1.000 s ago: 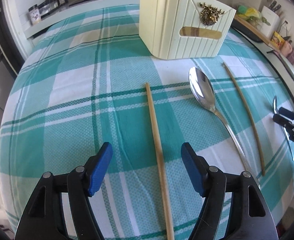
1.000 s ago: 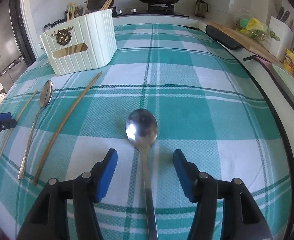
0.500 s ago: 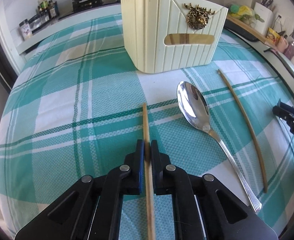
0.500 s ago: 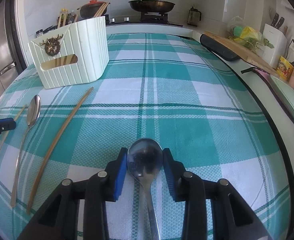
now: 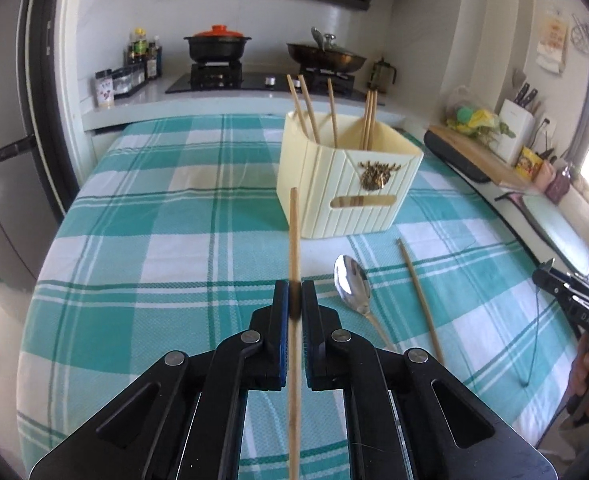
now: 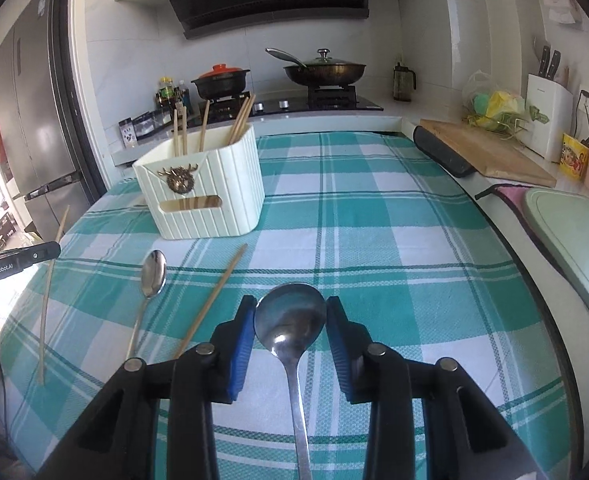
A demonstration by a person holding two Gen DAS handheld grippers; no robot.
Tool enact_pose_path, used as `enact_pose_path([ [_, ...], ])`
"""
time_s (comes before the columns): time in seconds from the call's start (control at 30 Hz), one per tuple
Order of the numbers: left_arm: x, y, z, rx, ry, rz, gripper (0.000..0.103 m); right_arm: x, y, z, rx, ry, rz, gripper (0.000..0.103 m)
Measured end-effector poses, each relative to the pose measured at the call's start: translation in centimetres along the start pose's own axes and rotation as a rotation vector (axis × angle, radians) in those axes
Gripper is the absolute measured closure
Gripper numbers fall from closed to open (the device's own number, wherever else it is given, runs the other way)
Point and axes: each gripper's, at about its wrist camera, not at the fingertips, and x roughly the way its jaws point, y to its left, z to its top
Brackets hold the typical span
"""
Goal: Organize utensils
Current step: 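Raise the chopstick with the left tool over the holder while the right tool lifts the spoon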
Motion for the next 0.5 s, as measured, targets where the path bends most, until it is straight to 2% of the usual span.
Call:
enact_pose_path([
  [0.3, -4.0, 0.3, 0.8, -0.043, -0.094, -0.057, 0.098, -3.3, 1.0, 0.4, -0.024, -0.078, 0.037, 0.068],
  [0.5, -4.5, 0.4, 0.9, -0.052, -0.118, -0.074, 0.099, -4.8, 0.9, 1.0, -0.021, -0.122, 0.041, 0.068],
])
